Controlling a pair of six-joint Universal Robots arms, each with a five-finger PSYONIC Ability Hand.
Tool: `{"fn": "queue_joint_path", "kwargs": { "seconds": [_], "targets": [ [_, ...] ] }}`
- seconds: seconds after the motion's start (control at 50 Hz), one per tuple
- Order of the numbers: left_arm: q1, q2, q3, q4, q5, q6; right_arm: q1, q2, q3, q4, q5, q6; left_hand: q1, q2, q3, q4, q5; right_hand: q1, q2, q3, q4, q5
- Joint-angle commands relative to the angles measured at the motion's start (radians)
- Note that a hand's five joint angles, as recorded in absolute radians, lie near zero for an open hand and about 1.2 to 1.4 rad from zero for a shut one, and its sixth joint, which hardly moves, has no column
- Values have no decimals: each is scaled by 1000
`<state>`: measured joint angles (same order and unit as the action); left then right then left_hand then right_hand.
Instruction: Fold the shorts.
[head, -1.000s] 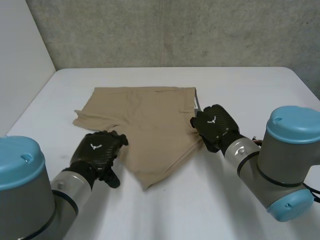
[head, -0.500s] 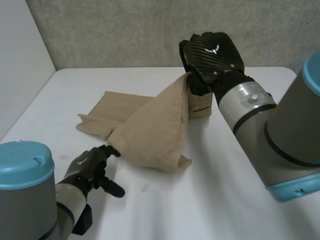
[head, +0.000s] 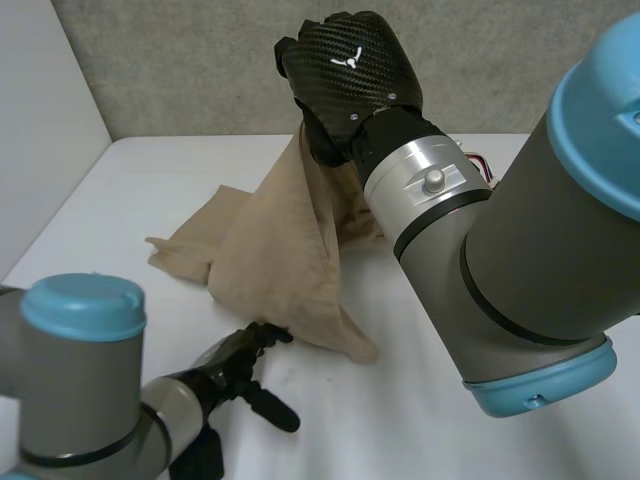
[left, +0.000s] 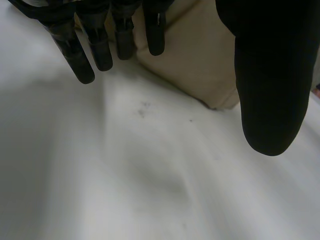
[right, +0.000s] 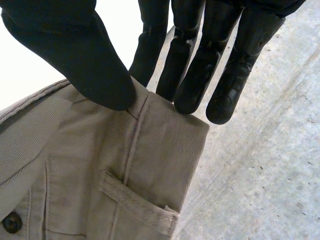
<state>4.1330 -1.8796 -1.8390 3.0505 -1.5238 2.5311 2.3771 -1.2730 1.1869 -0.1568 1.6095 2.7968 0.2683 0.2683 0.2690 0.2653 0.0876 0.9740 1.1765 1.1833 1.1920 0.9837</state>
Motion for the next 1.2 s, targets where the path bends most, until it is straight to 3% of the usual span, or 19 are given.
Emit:
{"fn": "queue_joint_path", "kwargs": {
  "seconds": [0.02,0.2,0.58,0.98,1.02,1.08,1.1,1.12,1.2],
  "targets": [
    [-36,-153,171,48,-19,-78,5,-35,-7,33,7,3,-17,-17,-17,-14,-10,422,220,213,204,238],
    [-66,-211,288,113,-136,-149,10,-54,2,57,9,13,1,1,0,4,7,422,220,213,204,238],
    [-172,-351,492,143,-196,-232,13,-81,8,66,9,21,10,10,9,13,16,422,220,213,204,238],
    [-214,-454,621,346,-220,-385,11,-89,10,86,9,61,198,198,197,201,204,422,220,213,204,238],
    [-221,-461,629,367,-222,-387,10,-89,8,86,9,61,262,262,261,265,268,422,220,213,204,238],
    [-224,-467,635,378,-234,-396,8,-89,8,86,9,61,704,704,703,707,710,422,220,213,204,238],
    [-224,-467,635,378,-234,-396,8,-89,8,86,9,61,706,706,705,709,712,422,220,213,204,238],
    [-224,-467,635,379,-257,-405,7,-89,8,86,7,61,1083,1083,1083,1086,1090,422,220,213,204,238],
    [-221,-445,613,376,-355,-402,4,-88,10,86,7,60,1128,1128,1127,1131,1134,422,220,213,204,238]
  ]
}}
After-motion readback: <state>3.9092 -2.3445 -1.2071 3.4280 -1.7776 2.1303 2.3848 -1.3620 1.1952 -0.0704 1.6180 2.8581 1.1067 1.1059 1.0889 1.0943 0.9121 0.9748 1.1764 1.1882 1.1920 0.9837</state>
